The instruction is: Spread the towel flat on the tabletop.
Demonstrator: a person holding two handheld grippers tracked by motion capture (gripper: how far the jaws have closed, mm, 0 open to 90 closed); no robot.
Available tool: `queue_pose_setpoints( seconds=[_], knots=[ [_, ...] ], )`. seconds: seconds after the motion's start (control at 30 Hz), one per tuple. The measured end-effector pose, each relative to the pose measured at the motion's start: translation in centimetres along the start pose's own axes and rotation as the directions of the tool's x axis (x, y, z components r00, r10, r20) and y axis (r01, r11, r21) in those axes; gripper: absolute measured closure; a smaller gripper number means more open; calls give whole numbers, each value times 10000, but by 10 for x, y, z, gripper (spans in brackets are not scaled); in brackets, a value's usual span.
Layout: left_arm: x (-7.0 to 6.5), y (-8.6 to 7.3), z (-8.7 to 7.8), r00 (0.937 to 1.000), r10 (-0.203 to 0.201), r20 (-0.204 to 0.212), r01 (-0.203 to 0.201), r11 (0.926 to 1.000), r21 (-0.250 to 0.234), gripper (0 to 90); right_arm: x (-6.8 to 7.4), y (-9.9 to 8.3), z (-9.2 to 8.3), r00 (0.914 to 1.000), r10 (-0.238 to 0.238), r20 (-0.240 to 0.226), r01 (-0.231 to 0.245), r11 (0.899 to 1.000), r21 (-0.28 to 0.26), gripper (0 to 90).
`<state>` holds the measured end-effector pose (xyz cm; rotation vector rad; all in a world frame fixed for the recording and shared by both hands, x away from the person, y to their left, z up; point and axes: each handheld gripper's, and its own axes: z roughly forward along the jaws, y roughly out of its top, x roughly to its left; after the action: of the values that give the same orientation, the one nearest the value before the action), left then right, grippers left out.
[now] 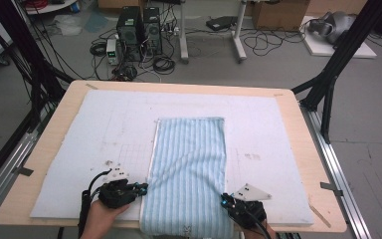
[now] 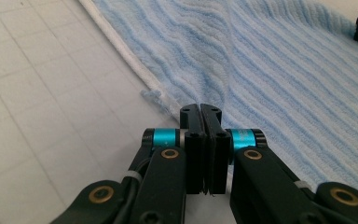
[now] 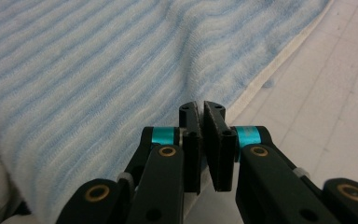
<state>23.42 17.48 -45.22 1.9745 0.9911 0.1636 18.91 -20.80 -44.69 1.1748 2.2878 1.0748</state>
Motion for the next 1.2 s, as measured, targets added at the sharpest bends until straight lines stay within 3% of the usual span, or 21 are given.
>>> queue_pose_setpoints(
  seconds=[0.07, 0.2, 0.33, 0.47, 0.53, 0.6, 0.63, 0.67, 0.73, 0.83, 0.87, 0.93, 1.0, 1.07, 1.1, 1.17, 1.2],
  knots=[
    [0, -1, -1, 10000, -3, 30, 4, 10000, -77, 870, 2, 0, -3, 10000, -29, -39, 29, 10000, -72, 814],
    [7, 8, -2, 9995, -305, -109, 296, 9968, -748, 552, -6, 10, -4, 9996, 271, 95, -264, 9972, -706, 644],
    [22, 26, -1, 9987, -369, -361, 316, 9902, -1363, 441, -23, 30, 7, 9970, 695, 353, -662, 9939, -878, 607],
    [37, 43, 2, 9972, -398, -631, 276, 9826, -1838, 418, -41, 48, 29, 9947, 825, 606, -783, 9945, -695, 633],
    [44, 52, 2, 9967, -388, -719, 229, 9773, -2106, 412, -43, 50, 39, 9952, 856, 483, -833, 9953, -490, 681],
    [49, 59, 1, 9967, -345, -735, 165, 9723, -2332, 402, -40, 49, 49, 9972, 607, 425, -601, 9981, -151, 727],
    [51, 62, 1, 9963, -273, -811, 76, 9723, -2336, 403, -38, 47, 54, 9984, 241, 515, -255, 9993, 257, 751],
    [53, 65, 1, 9958, -143, -902, -62, 9748, -2228, 403, -37, 45, 54, 9983, 139, 575, -145, 9998, 99, 777],
    [55, 70, 0, 9958, -85, -909, -127, 9731, -2302, 403, -37, 43, 51, 9980, 115, 625, -120, 9999, 70, 853],
    [58, 79, 2, 9953, 137, -956, -358, 9717, -2335, 403, -35, 39, 44, 9969, -189, 761, 170, 9995, 253, 869],
    [59, 81, 5, 9939, 315, -1053, -555, 9706, -2341, 403, -36, 38, 43, 9967, -184, 784, 162, 9994, 292, 864],
    [63, 87, 11, 9907, 625, -1207, -884, 9706, -2237, 403, -38, 36, 40, 9959, -228, 877, 215, 9996, 166, 757],
    [68, 94, 17, 9842, 780, -1592, -1110, 9713, -2103, 403, -40, 35, 36, 9965, -232, 799, 272, 9984, -501, 664],
    [75, 101, 23, 9833, 567, -1731, -955, 9697, -2247, 406, -41, 34, 31, 9970, -22, 770, 99, 9950, -996, 629],
    [80, 105, 28, 9842, 364, -1735, -781, 9675, -2405, 409, -41, 34, 30, 9967, -1, 814, 85, 9947, -1027, 613],
    [86, 113, 37, 9856, 153, -1682, -552, 9703, -2354, 419, -44, 35, 30, 9961, -89, 874, 180, 9944, -1043, 600],
    [88, 115, 42, 9876, 100, -1566, -500, 9661, -2532, 419, -45, 35, 29, 9962, -37, 868, 128, 9945, -1042, 591]
  ],
)
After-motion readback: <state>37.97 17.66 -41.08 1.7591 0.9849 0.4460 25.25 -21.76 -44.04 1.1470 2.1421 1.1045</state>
